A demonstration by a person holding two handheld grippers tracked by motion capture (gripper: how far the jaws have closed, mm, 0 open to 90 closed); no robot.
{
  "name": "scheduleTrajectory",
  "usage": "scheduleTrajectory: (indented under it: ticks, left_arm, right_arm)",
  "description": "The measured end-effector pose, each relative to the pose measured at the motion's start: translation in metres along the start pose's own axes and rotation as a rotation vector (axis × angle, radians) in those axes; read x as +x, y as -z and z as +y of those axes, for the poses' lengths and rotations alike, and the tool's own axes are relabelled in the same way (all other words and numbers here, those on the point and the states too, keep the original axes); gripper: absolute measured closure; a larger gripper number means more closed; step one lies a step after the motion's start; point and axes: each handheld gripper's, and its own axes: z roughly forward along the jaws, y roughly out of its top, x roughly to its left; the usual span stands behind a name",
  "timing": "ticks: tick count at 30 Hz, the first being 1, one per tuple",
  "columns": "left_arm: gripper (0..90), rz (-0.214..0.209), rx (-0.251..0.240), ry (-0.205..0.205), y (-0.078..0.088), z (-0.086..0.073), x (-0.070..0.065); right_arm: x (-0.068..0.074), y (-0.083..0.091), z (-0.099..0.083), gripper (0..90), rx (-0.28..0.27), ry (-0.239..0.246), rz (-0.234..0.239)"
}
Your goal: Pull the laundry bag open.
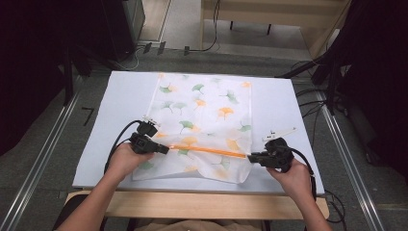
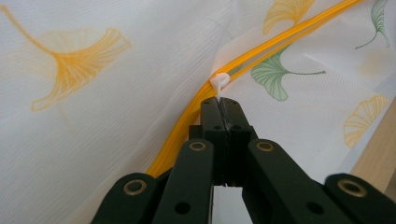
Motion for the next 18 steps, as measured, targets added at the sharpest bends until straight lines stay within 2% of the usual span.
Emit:
scheduleTrajectory:
  ticks: [9, 18]
  left_arm:
    - [90.0, 0.012, -0.002, 0.017, 0.010, -0.010, 0.011]
    - [90.0, 0.020, -0.004, 0.020, 0.011, -0.011, 0.011]
  right_arm:
    - [-0.001, -0.002, 0.002, 85.1, 0.008, 0.010, 0.001]
    - [-0.001, -0.002, 0.002, 85.0, 0.007, 0.010, 0.005]
